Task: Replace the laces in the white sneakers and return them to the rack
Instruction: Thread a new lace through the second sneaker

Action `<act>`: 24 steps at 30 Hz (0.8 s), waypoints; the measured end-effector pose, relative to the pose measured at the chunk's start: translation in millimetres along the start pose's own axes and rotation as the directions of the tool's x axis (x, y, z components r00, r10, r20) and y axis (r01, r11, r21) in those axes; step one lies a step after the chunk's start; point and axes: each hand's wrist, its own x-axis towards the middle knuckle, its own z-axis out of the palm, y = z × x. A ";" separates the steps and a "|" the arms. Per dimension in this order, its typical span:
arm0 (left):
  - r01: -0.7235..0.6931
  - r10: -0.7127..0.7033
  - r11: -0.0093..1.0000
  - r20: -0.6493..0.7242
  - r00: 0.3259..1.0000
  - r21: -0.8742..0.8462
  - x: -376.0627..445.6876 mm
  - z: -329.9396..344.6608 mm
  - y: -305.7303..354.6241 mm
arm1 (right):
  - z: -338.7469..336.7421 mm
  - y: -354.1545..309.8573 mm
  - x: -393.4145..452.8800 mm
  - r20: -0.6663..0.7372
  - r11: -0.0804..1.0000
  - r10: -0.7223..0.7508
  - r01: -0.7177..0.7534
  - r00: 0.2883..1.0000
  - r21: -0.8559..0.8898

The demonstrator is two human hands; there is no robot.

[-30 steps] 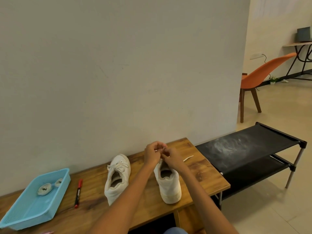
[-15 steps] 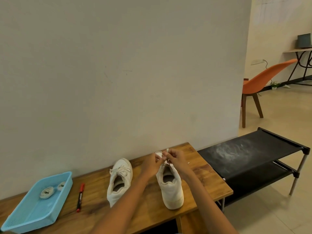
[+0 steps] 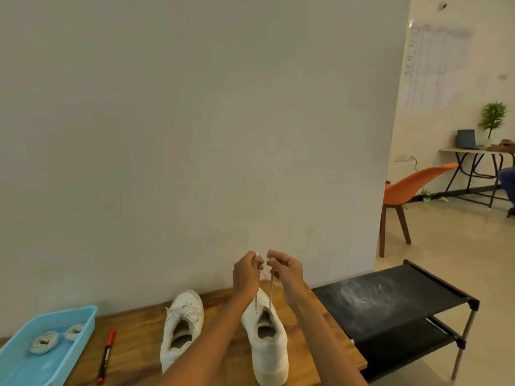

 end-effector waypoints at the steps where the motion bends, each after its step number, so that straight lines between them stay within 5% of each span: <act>1: -0.013 0.013 0.999 -0.022 1.000 -0.032 6.4 -4.7 8.3 | 4.9 -10.1 1.5 -0.025 0.996 -0.064 0.062 0.998 -0.068; 6: -0.065 0.056 0.996 -0.140 0.989 -0.061 34.1 -23.5 50.7 | 35.3 -63.7 18.2 0.066 0.753 -0.415 0.383 0.907 -0.535; 10: -0.154 0.144 0.987 -0.178 0.973 -0.043 46.7 -39.6 90.0 | 47.3 -103.1 30.9 0.058 0.643 -0.525 0.440 0.849 -0.626; 16: -0.232 0.209 0.969 -0.216 0.954 -0.088 52.7 -55.0 127.2 | 50.8 -143.5 23.7 -0.002 0.698 -0.585 0.502 0.811 -0.510; 24: -0.116 0.054 0.955 -0.223 0.973 -0.275 41.3 -55.5 130.3 | 37.1 -147.3 13.4 -0.045 0.805 -0.508 0.455 0.860 -0.381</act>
